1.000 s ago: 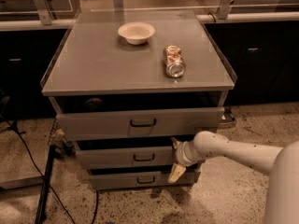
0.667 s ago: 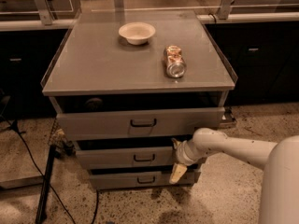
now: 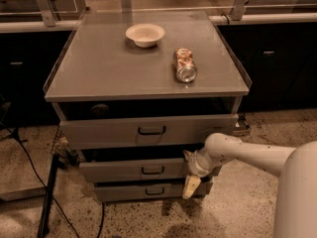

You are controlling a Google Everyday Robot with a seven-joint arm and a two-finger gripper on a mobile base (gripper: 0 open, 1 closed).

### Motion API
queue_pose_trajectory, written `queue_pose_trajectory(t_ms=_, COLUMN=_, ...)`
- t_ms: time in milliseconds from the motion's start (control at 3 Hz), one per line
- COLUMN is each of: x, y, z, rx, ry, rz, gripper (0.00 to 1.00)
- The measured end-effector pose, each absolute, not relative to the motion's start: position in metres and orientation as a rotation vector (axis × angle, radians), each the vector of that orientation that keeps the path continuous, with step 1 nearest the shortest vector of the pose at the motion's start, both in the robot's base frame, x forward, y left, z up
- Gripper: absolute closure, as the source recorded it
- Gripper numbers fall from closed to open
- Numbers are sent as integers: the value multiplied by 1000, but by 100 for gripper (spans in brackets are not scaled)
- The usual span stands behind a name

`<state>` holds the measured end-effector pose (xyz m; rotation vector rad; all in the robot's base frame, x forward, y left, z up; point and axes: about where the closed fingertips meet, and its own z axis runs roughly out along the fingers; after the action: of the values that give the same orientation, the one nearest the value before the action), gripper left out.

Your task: Open middle drawer

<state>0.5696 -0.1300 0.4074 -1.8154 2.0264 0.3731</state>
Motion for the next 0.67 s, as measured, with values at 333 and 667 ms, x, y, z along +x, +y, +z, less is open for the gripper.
queue_pose_trajectory(t_ms=333, x=535, y=-131, z=425, rx=-1923, ry=2096, rz=491, gripper=0)
queue_pose_trajectory(t_ms=667, x=508, y=-133, z=436, rx=-2009, ry=2145, rz=590, gripper=0)
